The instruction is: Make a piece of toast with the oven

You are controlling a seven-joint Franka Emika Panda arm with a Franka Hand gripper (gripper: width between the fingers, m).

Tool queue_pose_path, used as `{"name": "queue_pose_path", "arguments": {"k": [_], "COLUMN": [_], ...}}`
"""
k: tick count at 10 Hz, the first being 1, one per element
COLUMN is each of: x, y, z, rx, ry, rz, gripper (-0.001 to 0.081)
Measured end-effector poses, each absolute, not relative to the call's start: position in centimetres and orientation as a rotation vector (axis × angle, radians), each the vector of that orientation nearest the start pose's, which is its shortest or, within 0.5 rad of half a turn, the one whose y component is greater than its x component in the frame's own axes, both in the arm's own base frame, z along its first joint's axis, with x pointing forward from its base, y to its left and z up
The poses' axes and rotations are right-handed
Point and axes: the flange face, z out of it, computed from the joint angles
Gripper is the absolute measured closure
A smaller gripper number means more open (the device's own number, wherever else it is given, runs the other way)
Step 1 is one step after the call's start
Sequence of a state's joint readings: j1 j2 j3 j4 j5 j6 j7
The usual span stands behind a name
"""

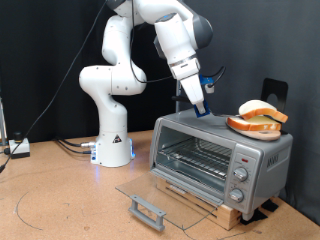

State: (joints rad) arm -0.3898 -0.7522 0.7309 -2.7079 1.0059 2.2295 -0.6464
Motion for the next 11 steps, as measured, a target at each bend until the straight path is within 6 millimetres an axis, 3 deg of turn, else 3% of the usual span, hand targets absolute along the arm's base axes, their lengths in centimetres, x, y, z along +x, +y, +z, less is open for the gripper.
{"name": "queue_pose_path", "arguments": {"k": [3, 7, 11], "x": [35.1, 36.3, 36.9], "y": [14.6, 18.5, 20.2], "z": [41.0, 41.5, 41.7], "rx": [-2.754, -2.708, -2.698], "ry": [-0.434, -0.436, -0.437], "rz": [-0.463, -0.480, -0.467], "gripper": [0.0410, 0.0410, 0.0410]}}
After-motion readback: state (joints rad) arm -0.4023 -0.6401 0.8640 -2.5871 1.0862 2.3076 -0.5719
